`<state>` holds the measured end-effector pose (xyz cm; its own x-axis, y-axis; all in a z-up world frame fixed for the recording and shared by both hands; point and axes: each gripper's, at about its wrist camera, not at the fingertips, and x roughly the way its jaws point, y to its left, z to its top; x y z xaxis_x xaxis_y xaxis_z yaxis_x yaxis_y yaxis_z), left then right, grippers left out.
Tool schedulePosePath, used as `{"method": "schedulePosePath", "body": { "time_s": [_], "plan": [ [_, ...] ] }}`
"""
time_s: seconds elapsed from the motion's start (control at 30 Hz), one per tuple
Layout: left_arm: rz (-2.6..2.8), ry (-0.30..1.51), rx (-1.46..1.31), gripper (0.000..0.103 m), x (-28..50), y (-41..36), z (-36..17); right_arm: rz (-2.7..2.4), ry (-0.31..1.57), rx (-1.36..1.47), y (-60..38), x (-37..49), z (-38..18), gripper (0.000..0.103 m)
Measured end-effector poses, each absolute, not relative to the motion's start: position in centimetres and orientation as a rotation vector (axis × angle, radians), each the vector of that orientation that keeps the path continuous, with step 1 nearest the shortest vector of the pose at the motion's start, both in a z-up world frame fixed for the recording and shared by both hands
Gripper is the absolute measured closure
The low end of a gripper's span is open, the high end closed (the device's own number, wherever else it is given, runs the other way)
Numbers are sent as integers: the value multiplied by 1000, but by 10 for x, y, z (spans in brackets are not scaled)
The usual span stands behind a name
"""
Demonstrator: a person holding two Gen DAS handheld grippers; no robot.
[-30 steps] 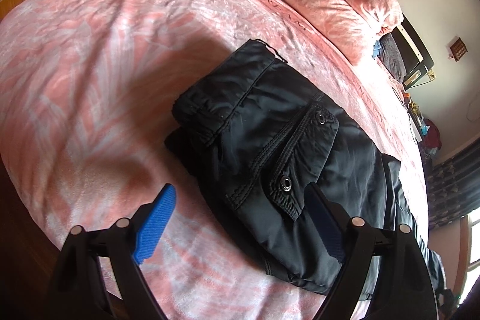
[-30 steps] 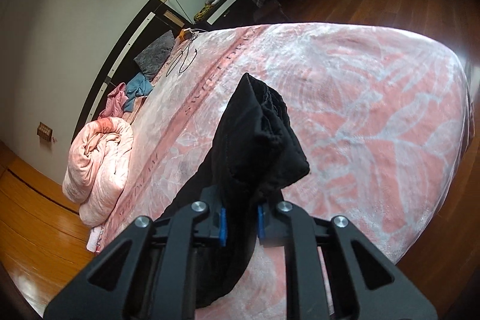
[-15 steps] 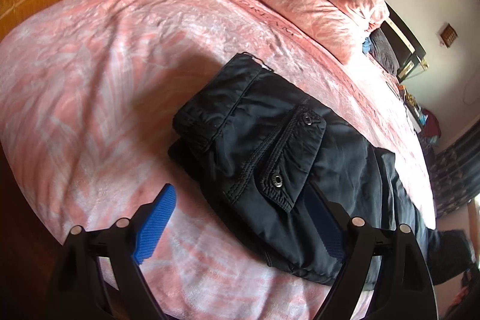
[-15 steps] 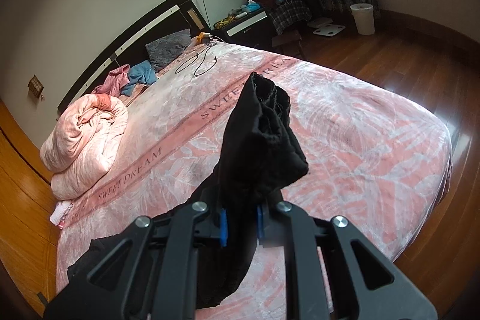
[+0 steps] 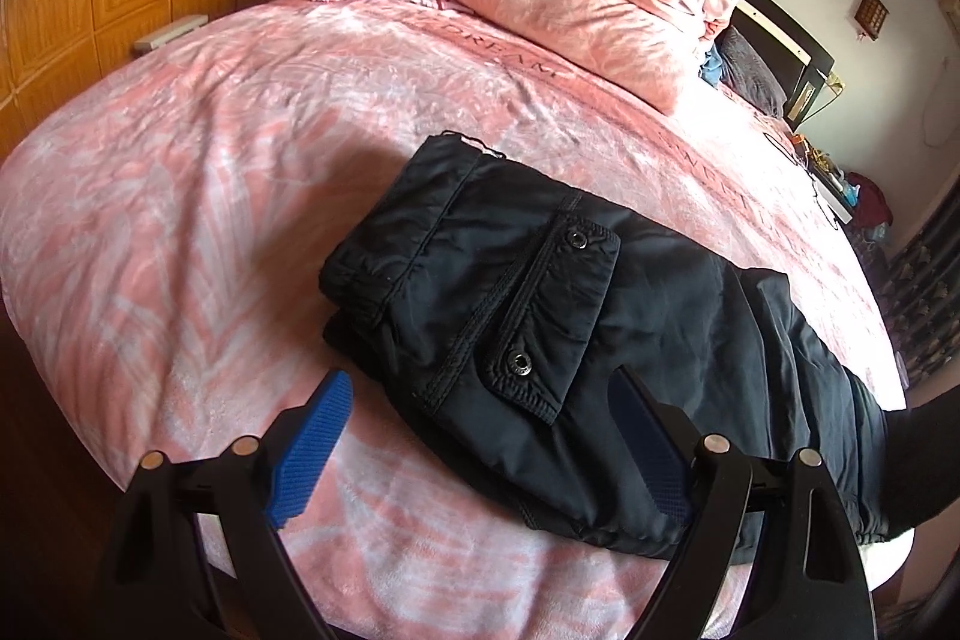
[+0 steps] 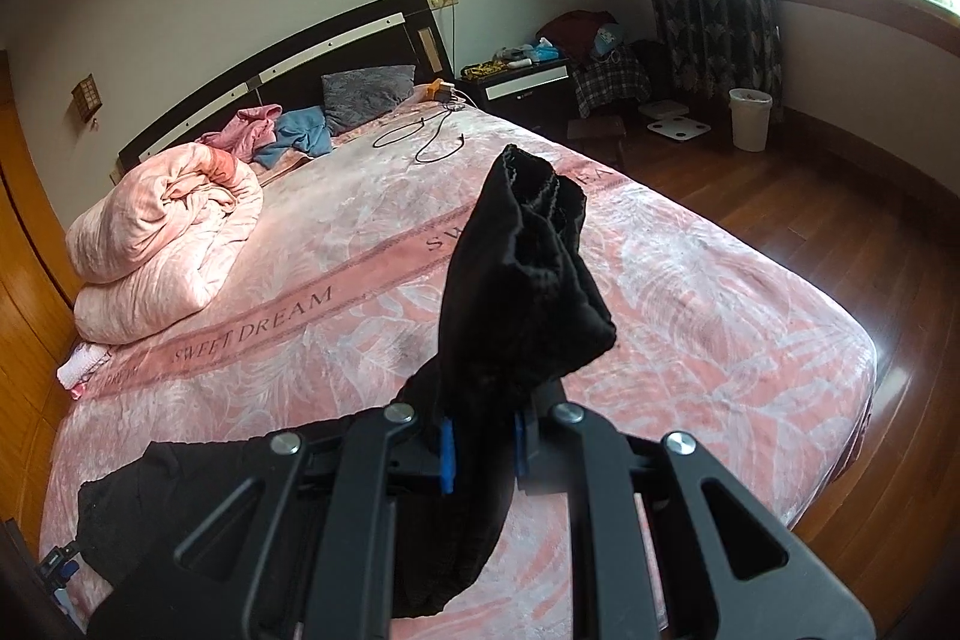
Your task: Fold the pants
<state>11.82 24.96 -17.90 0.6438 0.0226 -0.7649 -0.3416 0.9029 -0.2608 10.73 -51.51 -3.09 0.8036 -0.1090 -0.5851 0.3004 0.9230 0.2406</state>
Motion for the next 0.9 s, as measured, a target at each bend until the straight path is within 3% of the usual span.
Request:
{"method": "schedulePosePath", "body": {
  "time_s": [0.9],
  "plan": [
    [223,846,-335,15,124,242,-177,-171,542,152,-459,112,-13,91]
  ]
}}
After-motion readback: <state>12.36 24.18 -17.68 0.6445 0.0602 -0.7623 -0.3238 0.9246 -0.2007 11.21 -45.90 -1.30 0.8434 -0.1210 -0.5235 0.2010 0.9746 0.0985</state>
